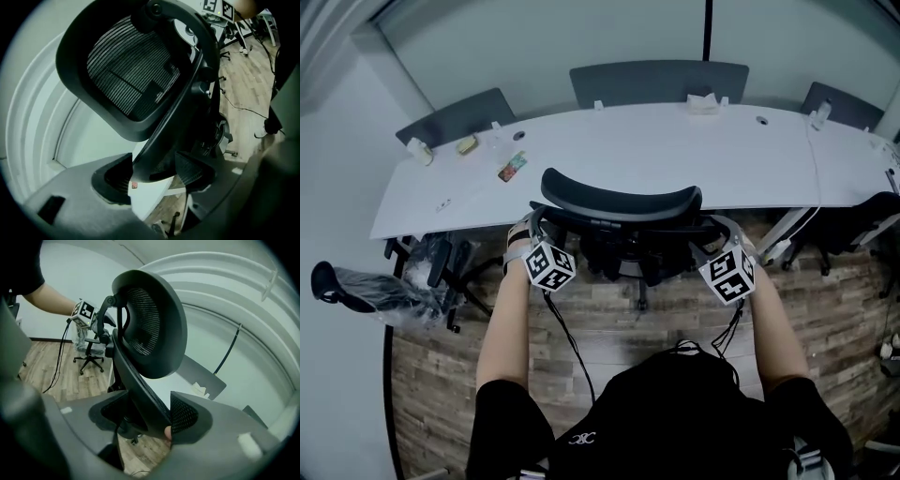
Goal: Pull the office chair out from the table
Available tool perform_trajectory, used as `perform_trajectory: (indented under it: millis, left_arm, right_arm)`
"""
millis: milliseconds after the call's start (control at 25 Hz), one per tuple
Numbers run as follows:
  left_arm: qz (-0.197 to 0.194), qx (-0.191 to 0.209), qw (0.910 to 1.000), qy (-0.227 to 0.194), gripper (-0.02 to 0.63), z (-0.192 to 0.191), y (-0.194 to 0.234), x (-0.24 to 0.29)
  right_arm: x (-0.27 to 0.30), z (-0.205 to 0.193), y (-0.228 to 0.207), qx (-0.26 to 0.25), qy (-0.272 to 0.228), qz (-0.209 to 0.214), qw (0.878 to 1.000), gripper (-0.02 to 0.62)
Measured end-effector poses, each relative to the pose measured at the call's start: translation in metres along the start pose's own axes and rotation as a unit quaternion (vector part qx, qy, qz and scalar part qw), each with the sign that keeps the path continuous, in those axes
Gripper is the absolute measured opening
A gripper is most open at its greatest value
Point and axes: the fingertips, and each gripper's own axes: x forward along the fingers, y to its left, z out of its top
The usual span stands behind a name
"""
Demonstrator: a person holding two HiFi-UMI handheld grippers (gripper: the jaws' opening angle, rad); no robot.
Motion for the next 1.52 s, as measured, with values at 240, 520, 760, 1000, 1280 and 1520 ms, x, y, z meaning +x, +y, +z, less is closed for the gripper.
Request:
perform_trajectory:
  millis: [240, 520, 760, 1000, 1280, 1520]
  left_arm:
    - [0.0, 0.008, 0.9999, 0.007, 0.293, 0.001, 0.004, 0.019]
    - [-0.012, 0.04, 0.999, 0.018, 0.261, 0.002, 0.002, 0.012]
    - [-0.022, 0.036, 0.9991, 0.0, 0.238, 0.004, -0.014, -0.011]
    - [-0.02, 0.037, 0.999, -0.017, 0.232, 0.012, -0.029, -0.036]
    - [-0.027, 0.032, 0.9989, -0.023, 0.232, 0.017, -0.051, -0.068]
    - [-0.024, 0.03, 0.9991, -0.02, 0.232, 0.02, -0.086, -0.115]
  right_arm:
    - [0.005, -0.003, 0.001, -0.021, 0.015, -0.015, 1.0, 0.295]
    - [0.003, -0.004, 0.001, -0.014, 0.042, -0.015, 0.999, 0.293]
    - [-0.006, -0.017, 0.001, 0.0, 0.072, -0.019, 0.997, 0.301]
    - [-0.023, -0.028, 0.001, 0.012, 0.105, -0.008, 0.994, 0.308]
    - [-0.051, -0.044, 0.015, 0.014, 0.108, -0.031, 0.994, 0.319]
    - [-0.087, -0.066, 0.033, 0.008, 0.103, -0.026, 0.994, 0.322]
